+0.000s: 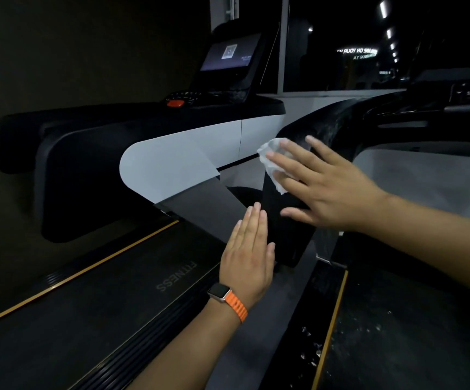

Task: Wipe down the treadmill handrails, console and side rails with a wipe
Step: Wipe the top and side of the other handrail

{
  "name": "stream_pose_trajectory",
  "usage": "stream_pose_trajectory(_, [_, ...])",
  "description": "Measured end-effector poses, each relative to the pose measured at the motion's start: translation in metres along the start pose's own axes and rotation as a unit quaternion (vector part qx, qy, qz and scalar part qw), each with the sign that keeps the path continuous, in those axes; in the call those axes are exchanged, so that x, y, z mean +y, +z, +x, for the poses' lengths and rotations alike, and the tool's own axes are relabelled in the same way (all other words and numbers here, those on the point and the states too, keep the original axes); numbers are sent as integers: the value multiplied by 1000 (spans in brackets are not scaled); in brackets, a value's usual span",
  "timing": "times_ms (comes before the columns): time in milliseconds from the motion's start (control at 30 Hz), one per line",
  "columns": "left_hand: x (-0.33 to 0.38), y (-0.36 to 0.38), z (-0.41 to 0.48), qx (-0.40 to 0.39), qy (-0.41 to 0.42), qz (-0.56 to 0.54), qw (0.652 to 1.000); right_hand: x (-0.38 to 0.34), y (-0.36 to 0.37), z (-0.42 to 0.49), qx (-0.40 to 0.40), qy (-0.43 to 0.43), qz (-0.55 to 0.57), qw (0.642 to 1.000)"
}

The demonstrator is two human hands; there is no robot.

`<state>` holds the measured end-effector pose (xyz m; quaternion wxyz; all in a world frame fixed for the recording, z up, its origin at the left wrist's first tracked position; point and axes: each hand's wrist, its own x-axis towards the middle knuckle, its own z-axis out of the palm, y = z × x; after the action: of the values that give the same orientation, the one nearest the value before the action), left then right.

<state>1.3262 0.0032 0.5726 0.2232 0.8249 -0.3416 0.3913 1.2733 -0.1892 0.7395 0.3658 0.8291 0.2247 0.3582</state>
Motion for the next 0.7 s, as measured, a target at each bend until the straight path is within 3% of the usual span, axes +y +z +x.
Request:
stream_pose_trajectory(200, [-3, 3, 1, 7, 7, -3, 1000, -6, 2, 1, -34, -12, 25, 999])
stream_pose_trajectory(367, [-2, 4, 0, 18, 8, -5, 1000, -23, 13, -29, -17, -111, 5, 994])
stream_pose_trajectory(567, [0, 4, 0, 13, 4, -6, 1000, 5, -1, 8, -22, 41, 15, 999])
stream_pose_trajectory(700, [-4, 4, -1, 21, 14, -7, 1000, -49, 16, -45, -29, -91, 35, 995])
